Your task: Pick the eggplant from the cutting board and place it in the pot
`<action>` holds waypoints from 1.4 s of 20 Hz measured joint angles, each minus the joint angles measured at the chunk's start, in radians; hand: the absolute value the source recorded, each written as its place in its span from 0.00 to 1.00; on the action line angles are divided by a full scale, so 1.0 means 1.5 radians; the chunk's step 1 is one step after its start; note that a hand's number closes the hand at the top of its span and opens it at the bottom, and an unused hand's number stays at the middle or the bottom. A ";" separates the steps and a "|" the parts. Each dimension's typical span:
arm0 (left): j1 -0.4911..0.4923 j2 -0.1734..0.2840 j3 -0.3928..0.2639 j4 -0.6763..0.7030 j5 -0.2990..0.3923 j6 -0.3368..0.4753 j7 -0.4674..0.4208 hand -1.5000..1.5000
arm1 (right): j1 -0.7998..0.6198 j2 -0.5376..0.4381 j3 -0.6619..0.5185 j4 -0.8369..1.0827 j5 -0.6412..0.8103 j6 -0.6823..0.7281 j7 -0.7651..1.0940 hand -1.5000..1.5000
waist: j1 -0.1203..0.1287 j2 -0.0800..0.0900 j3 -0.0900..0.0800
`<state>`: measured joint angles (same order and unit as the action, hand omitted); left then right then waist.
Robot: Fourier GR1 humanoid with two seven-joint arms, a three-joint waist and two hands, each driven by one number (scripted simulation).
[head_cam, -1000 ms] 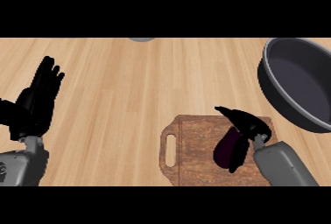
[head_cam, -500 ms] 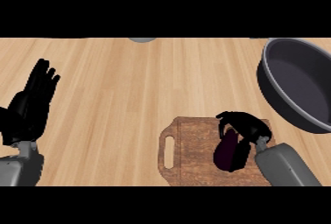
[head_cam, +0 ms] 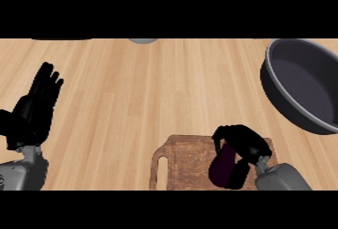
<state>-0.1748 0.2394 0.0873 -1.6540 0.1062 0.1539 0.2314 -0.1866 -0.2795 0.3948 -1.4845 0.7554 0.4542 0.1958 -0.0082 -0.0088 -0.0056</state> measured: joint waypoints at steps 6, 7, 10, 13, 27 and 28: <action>-0.004 0.001 0.012 0.012 0.000 -0.003 -0.010 0.50 | 0.132 -0.016 0.092 -0.207 0.056 -0.044 0.003 1.00 | -0.005 0.002 0.003; 0.002 0.000 0.011 0.005 0.000 -0.003 -0.009 0.50 | 0.150 -0.020 0.090 -0.235 0.058 -0.055 0.003 1.00 | -0.005 0.002 0.003; -0.004 0.002 0.017 0.009 0.002 -0.003 -0.005 0.50 | 0.174 -0.003 0.067 -0.318 0.051 -0.091 0.020 1.00 | -0.008 0.002 0.003; -0.002 0.006 0.028 0.017 0.007 -0.007 -0.012 0.50 | 0.204 0.012 0.032 -0.402 0.049 -0.141 0.036 1.00 | -0.013 0.001 0.003; -0.027 -0.006 0.019 0.029 -0.004 -0.008 -0.006 0.50 | 0.127 0.007 -0.314 -0.517 -0.106 -0.194 0.077 1.00 | 0.001 0.006 0.004; -0.032 -0.007 0.019 0.039 -0.006 -0.009 -0.012 0.50 | 0.113 0.001 -0.337 -0.503 -0.123 -0.189 0.078 1.00 | 0.002 0.006 0.004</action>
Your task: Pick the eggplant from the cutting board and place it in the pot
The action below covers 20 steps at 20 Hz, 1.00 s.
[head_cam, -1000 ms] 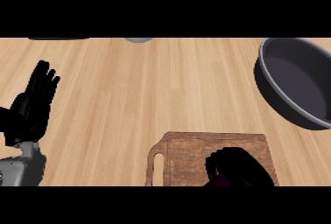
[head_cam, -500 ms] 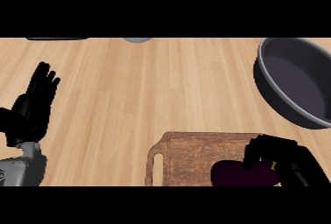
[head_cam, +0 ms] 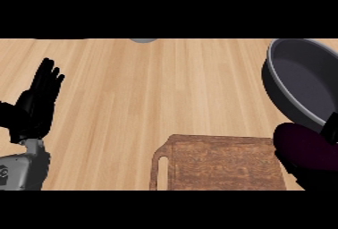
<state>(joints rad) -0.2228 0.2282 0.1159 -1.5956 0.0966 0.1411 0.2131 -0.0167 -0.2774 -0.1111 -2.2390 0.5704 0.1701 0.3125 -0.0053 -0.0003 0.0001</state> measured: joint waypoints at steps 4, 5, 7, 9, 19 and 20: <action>0.017 -0.011 -0.010 -0.016 -0.008 0.001 -0.002 0.50 | -0.057 -0.027 -0.083 0.092 -0.064 0.008 -0.028 1.00 | 0.004 0.000 0.000; 0.020 -0.012 -0.009 -0.014 -0.008 -0.002 -0.007 0.50 | -0.067 -0.033 -0.098 0.131 -0.065 0.001 -0.049 1.00 | 0.005 0.001 0.000; 0.016 -0.009 -0.005 -0.008 -0.007 -0.006 -0.006 0.50 | -0.096 -0.047 -0.124 0.182 -0.087 0.005 -0.060 1.00 | 0.005 0.001 0.000; 0.014 -0.018 -0.015 -0.023 -0.019 0.006 0.006 0.50 | -0.127 -0.057 -0.138 0.244 -0.092 0.000 -0.075 1.00 | 0.007 0.001 0.000; -0.006 -0.018 -0.014 -0.021 -0.016 -0.002 0.017 0.50 | -0.210 -0.132 -0.157 0.512 0.052 -0.138 -0.222 1.00 | 0.019 0.006 0.001; -0.007 -0.018 -0.014 -0.020 -0.015 -0.005 0.017 0.50 | -0.224 -0.135 -0.151 0.545 0.079 -0.163 -0.230 1.00 | 0.022 0.006 0.001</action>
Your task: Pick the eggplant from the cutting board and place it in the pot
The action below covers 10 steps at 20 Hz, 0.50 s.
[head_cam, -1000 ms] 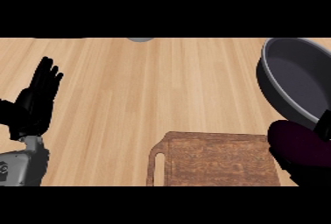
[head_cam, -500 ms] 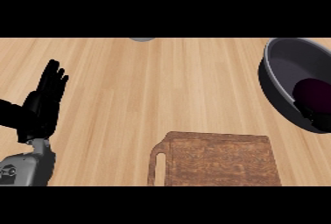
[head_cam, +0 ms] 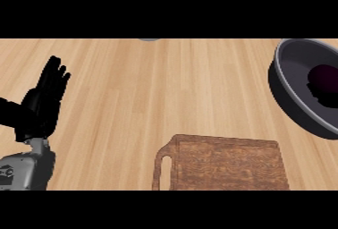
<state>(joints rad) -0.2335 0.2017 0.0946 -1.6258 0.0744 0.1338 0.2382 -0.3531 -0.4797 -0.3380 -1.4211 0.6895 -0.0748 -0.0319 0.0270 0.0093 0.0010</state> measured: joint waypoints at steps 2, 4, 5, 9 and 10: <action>-0.005 0.001 0.003 0.006 0.002 -0.002 -0.002 0.50 | -0.032 -0.006 0.004 0.080 0.034 -0.042 -0.025 1.00 | 0.001 0.001 0.000; 0.007 0.002 0.005 -0.005 0.003 -0.005 -0.002 0.50 | -0.058 -0.018 -0.003 0.168 0.045 -0.075 -0.068 1.00 | 0.002 0.000 0.000; 0.006 0.008 0.010 -0.001 0.007 -0.011 -0.001 0.50 | -0.078 -0.026 -0.004 0.212 0.052 -0.086 -0.084 1.00 | 0.002 0.000 0.000; -0.001 -0.003 0.003 0.008 -0.003 -0.004 -0.009 0.50 | -0.140 -0.036 -0.016 0.379 0.056 -0.123 -0.146 1.00 | 0.004 0.001 0.001; -0.004 -0.003 0.002 0.004 -0.002 -0.004 -0.004 0.50 | -0.155 -0.036 -0.021 0.415 0.052 -0.122 -0.150 0.00 | 0.006 0.002 0.001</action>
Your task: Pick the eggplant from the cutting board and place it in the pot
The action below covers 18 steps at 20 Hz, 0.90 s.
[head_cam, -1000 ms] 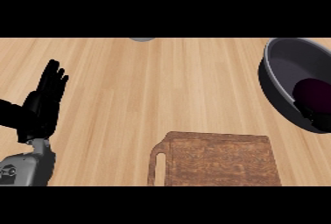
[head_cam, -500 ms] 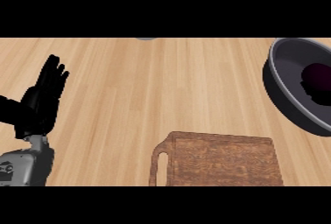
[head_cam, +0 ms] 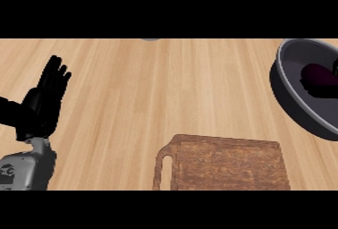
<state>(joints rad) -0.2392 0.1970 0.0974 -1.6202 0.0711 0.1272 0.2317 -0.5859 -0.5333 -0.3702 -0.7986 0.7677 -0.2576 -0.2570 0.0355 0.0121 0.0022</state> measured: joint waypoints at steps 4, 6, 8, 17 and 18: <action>0.004 0.002 0.000 -0.004 0.002 -0.007 0.000 0.50 | -0.050 -0.006 -0.024 0.123 -0.023 0.025 -0.022 0.00 | 0.005 0.002 0.000; -0.006 0.003 0.002 0.001 0.003 -0.006 0.005 0.50 | -0.075 -0.008 -0.031 0.167 -0.039 0.057 -0.045 0.00 | 0.005 0.002 0.000; -0.006 -0.001 -0.002 -0.007 -0.002 0.000 0.010 0.50 | -0.088 -0.006 -0.044 0.204 -0.060 0.082 -0.075 0.00 | 0.006 0.002 0.000; -0.007 0.000 0.005 0.009 -0.001 -0.005 -0.005 0.50 | -0.122 -0.033 -0.167 0.292 -0.211 0.207 -0.211 0.00 | -0.001 0.002 0.001; 0.000 -0.003 0.004 0.008 -0.001 -0.006 -0.012 0.50 | -0.122 -0.042 -0.180 0.303 -0.225 0.220 -0.219 0.00 | 0.000 0.002 0.001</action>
<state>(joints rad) -0.2395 0.1927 0.1027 -1.6082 0.0701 0.1177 0.2130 -0.7681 -0.5966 -0.6408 -0.3442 0.4307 0.0725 -0.5859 0.0349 0.0155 0.0040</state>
